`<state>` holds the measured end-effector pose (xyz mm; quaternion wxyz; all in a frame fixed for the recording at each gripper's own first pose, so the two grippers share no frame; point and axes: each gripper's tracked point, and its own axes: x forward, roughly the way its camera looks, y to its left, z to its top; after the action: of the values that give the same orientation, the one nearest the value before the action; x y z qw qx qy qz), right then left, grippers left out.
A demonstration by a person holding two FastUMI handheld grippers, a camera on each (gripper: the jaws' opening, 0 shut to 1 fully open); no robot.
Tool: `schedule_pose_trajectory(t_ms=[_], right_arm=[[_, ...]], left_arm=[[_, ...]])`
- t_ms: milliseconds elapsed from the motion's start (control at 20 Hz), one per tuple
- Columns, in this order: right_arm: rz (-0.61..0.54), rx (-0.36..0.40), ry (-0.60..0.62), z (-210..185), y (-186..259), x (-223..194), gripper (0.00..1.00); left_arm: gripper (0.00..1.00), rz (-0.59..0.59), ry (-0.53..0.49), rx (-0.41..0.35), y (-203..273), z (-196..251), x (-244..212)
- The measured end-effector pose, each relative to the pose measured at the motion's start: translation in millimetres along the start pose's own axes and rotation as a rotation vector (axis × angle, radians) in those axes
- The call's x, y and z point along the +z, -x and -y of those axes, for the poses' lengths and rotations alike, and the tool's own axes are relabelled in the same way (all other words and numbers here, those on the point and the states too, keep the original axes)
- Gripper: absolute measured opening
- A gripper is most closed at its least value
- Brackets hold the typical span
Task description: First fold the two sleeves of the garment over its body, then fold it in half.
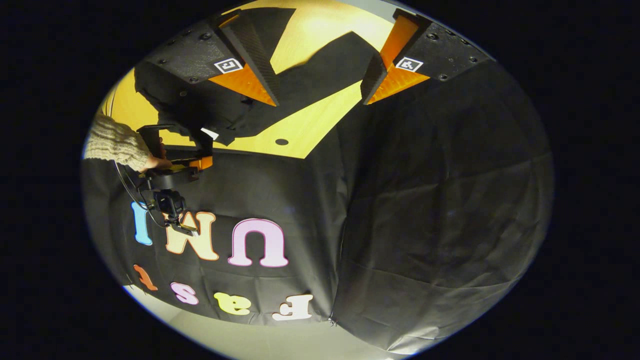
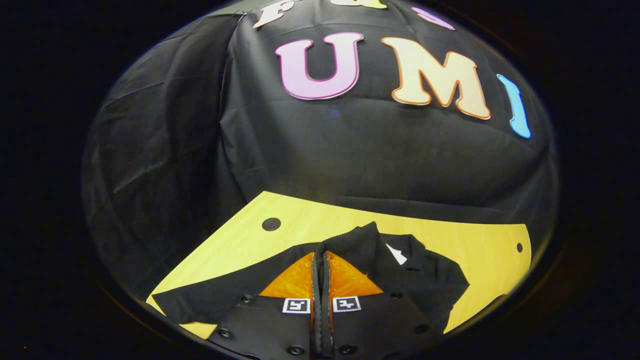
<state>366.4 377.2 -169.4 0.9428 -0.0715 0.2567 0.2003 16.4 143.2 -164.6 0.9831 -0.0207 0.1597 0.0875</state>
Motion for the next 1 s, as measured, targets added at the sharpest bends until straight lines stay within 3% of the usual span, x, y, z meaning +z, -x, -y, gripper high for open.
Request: schedule_pose_trajectory(t_ms=[250,650,800,850,900,1000], right_arm=[[-0.033,0.027,0.033,-31.0,-26.5,-13.1,0.02],[-0.080,0.039,0.032,-29.6,-64.3,-28.6,0.00],[-0.068,0.074,0.038,-41.6,-67.9,-32.9,0.14],[-0.067,0.091,0.029,-48.1,-64.6,-30.3,0.29],[-0.065,0.093,0.026,-48.5,-60.7,-29.6,0.37],[-0.059,0.075,0.035,-41.6,-61.0,-29.2,0.68]], left_arm=[[0.96,-0.092,0.021,0.019,-16.9,-10.7,-41.5],[0.96,-0.279,0.038,0.055,-44.4,-38.3,-122.2],[0.97,-0.317,0.046,0.074,-51.5,-44.1,-143.1],[0.96,-0.325,0.050,0.077,-53.1,-44.8,-147.6],[0.96,-0.335,0.053,0.079,-54.7,-45.9,-152.9],[0.96,-0.353,0.051,0.084,-56.2,-48.6,-161.2]])
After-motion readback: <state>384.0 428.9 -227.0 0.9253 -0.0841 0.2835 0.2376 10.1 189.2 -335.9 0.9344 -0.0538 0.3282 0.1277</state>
